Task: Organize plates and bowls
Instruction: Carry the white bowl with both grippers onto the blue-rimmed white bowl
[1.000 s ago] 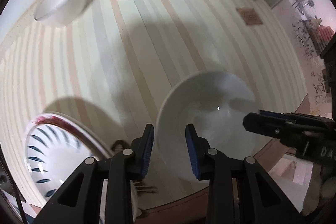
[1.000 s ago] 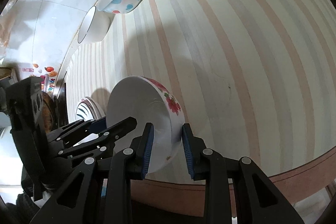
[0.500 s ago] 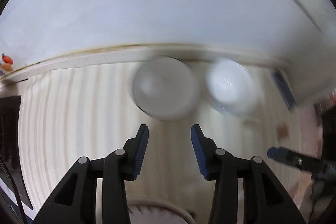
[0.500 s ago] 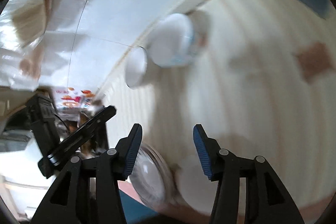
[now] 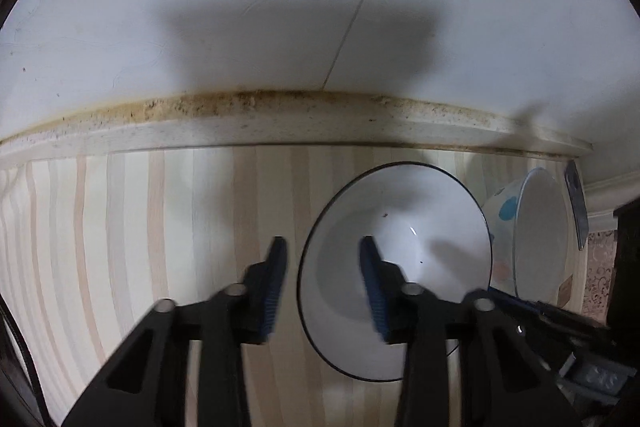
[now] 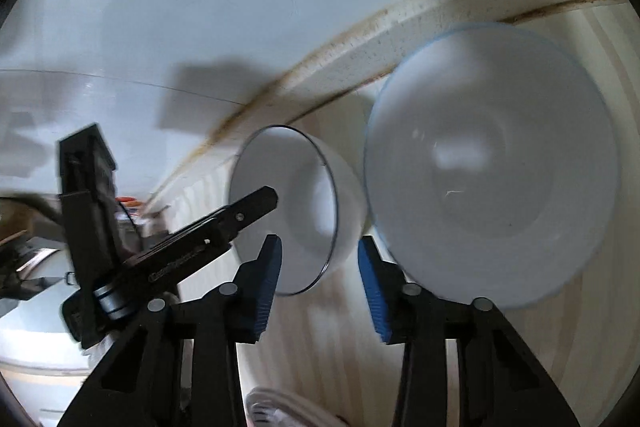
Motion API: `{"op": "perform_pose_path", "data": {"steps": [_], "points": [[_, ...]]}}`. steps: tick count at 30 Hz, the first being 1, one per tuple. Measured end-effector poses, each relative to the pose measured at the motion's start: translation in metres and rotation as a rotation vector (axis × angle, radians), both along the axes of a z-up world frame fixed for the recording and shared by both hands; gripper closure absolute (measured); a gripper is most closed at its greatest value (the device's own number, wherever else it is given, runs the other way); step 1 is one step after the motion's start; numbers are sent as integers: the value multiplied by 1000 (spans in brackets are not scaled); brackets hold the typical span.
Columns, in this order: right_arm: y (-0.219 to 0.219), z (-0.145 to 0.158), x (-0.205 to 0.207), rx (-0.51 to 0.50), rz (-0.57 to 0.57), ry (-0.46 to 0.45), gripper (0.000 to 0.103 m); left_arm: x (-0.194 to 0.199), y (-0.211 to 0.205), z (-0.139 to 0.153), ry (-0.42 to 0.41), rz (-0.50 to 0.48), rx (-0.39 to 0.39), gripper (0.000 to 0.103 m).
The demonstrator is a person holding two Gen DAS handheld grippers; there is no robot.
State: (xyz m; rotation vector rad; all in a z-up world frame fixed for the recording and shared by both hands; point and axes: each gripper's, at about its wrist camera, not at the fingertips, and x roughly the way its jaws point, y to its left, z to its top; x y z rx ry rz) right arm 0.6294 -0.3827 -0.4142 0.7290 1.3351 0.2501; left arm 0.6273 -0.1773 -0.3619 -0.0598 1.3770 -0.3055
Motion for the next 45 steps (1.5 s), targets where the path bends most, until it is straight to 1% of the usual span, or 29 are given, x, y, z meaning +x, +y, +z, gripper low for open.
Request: {"op": "perform_pose_path", "data": {"steps": [1, 6, 10, 12, 17, 22, 25, 30, 35, 40, 42, 45], "points": [[1, 1, 0, -22, -1, -12, 84, -2, 0, 1, -8, -11, 6, 75], [2, 3, -1, -50, -11, -30, 85, -10, 0, 3, -16, -9, 10, 75], [4, 8, -6, -82, 5, -30, 85, -26, -4, 17, -41, -21, 21, 75], [16, 13, -11, -87, 14, -35, 85, -28, -6, 24, -50, -14, 14, 75], [17, 26, -37, -101, 37, -65, 85, -62, -13, 45, -86, -27, 3, 75], [2, 49, -80, -106, 44, -101, 85, -106, -18, 67, -111, -50, -36, 75], [-13, 69, -117, -130, 36, -127, 85, -139, -30, 79, -137, -97, -36, 75], [-44, 88, -179, -140, 6, -134, 85, -186, -49, 90, -123, -161, -89, 75], [-63, 103, -235, -160, -32, -141, 85, -218, -71, 96, -112, -228, -115, 75], [-82, 111, -278, -171, -68, -139, 85, -241, -91, 94, -94, -285, -123, 75], [-88, 109, -293, -178, -84, -135, 85, -246, -98, 87, -88, -312, -102, 75], [-90, 97, -306, -175, -104, -118, 85, -258, -106, 80, -79, -351, -64, 75]]}}
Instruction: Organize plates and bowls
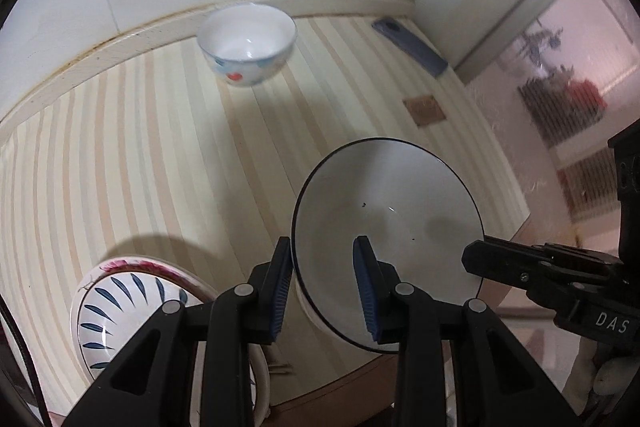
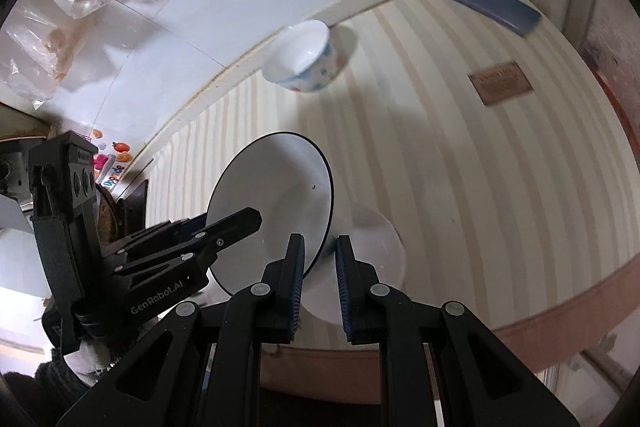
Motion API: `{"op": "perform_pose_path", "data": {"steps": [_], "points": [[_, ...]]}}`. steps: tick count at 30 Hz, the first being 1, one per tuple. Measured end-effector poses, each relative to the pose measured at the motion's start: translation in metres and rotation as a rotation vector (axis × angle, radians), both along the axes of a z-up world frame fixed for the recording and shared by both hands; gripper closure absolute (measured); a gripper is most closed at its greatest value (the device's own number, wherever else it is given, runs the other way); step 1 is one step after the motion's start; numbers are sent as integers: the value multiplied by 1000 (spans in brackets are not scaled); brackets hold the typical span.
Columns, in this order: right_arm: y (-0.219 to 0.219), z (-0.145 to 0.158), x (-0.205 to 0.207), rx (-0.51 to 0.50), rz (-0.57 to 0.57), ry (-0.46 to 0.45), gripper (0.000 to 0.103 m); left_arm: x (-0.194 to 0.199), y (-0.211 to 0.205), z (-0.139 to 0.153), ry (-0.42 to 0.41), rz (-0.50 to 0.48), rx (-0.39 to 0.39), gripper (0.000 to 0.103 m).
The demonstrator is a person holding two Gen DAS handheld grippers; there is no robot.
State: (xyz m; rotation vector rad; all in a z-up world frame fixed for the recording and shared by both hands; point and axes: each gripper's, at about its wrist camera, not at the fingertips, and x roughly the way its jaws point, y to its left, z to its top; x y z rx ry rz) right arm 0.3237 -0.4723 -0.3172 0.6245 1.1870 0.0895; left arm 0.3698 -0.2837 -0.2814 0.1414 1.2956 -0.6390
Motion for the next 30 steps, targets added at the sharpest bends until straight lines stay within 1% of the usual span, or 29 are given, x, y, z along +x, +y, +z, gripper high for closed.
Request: {"op": "perform_pose_path", "data": {"steps": [5, 11, 14, 16, 19, 23, 25, 27, 29, 30], "points": [[-4, -23, -10, 20, -27, 34, 85, -9, -14, -20, 11, -54, 73, 75], [-7, -45, -15, 22, -31, 70, 85, -13, -23, -41, 44, -83, 128, 75], [-7, -49, -16, 15, -21, 78, 85, -16, -27, -43, 34, -92, 151, 75], [-6, -50, -15, 6, -10, 85, 85, -16, -27, -43, 45, -90, 156, 75], [-3, -54, -13, -8, 11, 116, 85, -15, -27, -44, 51, -89, 167, 75], [-1, -59, -9, 5, 35, 150, 85, -15, -22, -43, 66, -84, 161, 75], [-5, -57, -8, 43, 30, 161, 84, -12, -17, -38, 81, -62, 153, 75], [-13, -50, -7, 69, 18, 150, 84, -8, -10, -25, 74, -38, 118, 75], [-26, -37, -1, 96, -8, 125, 84, 4, -1, -3, 35, 0, 85, 74], [-30, -33, 1, 112, -15, 116, 82, 10, 1, 2, 25, 14, 74, 73]]}}
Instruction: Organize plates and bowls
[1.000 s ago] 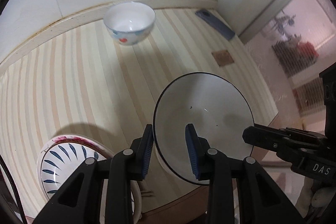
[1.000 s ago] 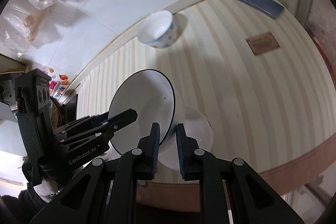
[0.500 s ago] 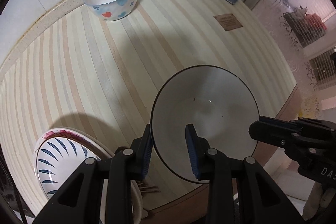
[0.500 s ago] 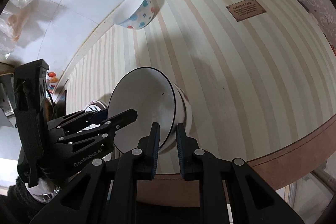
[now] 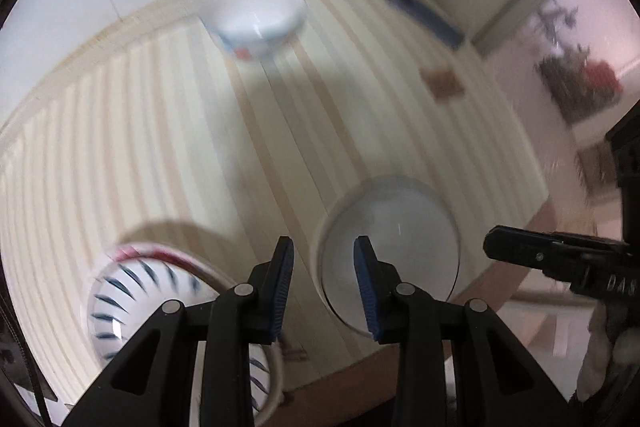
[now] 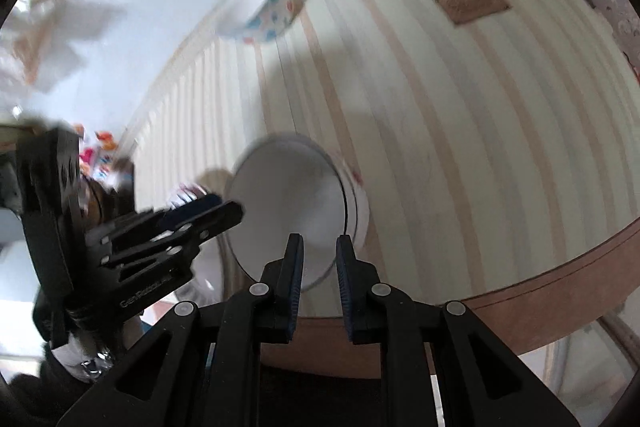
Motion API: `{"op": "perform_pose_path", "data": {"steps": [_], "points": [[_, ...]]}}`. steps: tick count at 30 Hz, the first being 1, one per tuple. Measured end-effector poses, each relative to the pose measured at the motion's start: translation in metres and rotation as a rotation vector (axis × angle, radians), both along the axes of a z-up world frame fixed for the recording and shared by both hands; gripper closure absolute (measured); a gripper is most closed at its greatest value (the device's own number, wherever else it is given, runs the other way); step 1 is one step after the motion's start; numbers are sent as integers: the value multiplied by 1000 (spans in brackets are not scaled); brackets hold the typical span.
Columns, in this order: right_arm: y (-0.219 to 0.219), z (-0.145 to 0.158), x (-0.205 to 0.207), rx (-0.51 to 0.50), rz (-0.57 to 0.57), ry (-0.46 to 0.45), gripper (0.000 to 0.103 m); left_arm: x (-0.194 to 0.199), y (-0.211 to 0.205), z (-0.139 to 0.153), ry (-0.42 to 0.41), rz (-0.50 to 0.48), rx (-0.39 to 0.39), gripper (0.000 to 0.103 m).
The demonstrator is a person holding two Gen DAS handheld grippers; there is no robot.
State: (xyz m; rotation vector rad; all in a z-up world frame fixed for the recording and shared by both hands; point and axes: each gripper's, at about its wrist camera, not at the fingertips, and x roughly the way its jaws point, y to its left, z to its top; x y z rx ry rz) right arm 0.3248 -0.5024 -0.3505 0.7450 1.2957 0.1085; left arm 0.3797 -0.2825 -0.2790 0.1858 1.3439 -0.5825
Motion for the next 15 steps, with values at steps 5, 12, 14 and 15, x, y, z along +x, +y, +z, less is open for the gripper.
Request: {"op": "perform_pose_path", "data": {"steps": [5, 12, 14, 15], "points": [[-19, 23, 61, 61, -16, -87, 48, 77, 13, 18, -43, 137, -36, 65], [-16, 0, 185, 6, -34, -168, 49, 193, 15, -39, 71, 282, -77, 66], [-16, -18, 217, 25, -56, -153, 49, 212, 11, -58, 100, 295, -83, 66], [-16, -26, 228, 38, -64, -143, 49, 218, 9, -63, 113, 298, -89, 66]]}}
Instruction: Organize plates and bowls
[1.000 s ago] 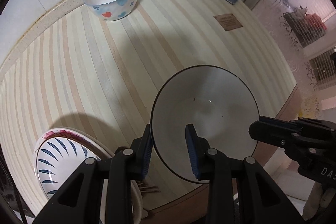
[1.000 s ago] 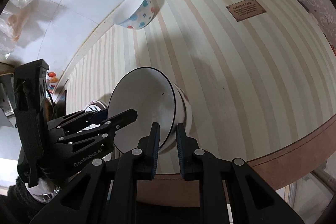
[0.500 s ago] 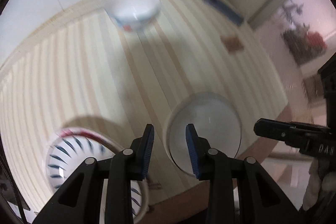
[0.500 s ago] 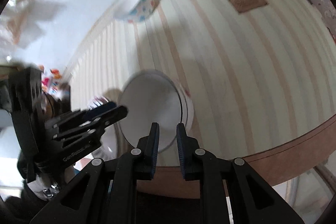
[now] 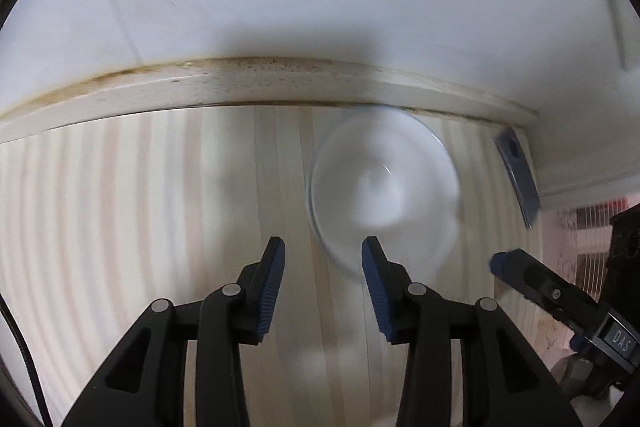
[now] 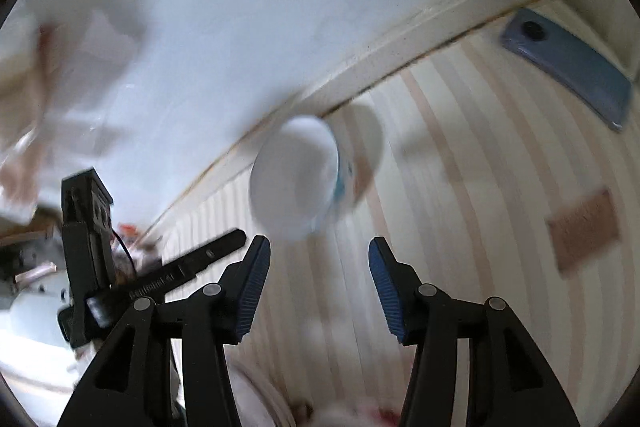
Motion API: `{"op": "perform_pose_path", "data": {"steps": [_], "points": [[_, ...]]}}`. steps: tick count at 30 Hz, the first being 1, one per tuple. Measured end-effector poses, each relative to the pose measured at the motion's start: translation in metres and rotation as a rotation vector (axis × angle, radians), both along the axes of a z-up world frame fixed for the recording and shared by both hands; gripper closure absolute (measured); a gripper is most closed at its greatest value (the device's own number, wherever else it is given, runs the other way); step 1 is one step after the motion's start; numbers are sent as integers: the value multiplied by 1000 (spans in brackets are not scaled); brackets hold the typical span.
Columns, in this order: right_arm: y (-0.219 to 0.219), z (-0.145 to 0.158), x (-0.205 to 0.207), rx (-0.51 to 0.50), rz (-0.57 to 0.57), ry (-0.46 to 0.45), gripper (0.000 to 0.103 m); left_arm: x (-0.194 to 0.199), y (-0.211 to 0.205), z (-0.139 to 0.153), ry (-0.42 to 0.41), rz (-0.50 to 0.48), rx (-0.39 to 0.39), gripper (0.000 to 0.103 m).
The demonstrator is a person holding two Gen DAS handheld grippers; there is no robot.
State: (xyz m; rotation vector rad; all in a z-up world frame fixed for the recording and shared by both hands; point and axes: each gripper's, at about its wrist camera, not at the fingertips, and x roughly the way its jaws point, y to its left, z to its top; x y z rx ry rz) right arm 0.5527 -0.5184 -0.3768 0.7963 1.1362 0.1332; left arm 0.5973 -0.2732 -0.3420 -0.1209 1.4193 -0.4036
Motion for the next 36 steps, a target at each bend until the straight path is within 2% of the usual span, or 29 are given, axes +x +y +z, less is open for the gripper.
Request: {"op": "perform_pose_path", "data": {"steps": [4, 8, 10, 12, 22, 28, 36], "points": [[-3, -29, 28, 25, -24, 41, 52, 16, -9, -22, 51, 7, -40, 66], [-1, -51, 41, 64, -27, 60, 77, 19, -16, -27, 18, -4, -55, 68], [-2, -56, 46, 65, -30, 67, 82, 19, -14, -26, -1, 0, -54, 69], [0, -55, 47, 39, -26, 53, 85, 17, -14, -26, -6, 3, -54, 74], [10, -39, 41, -23, 7, 14, 85, 2, -18, -13, -55, -27, -13, 75], [12, -15, 18, -33, 20, -10, 85, -23, -21, 17, -94, -59, -13, 75], [11, 32, -41, -42, 14, -78, 85, -76, -6, 72, -179, -78, -33, 75]]}}
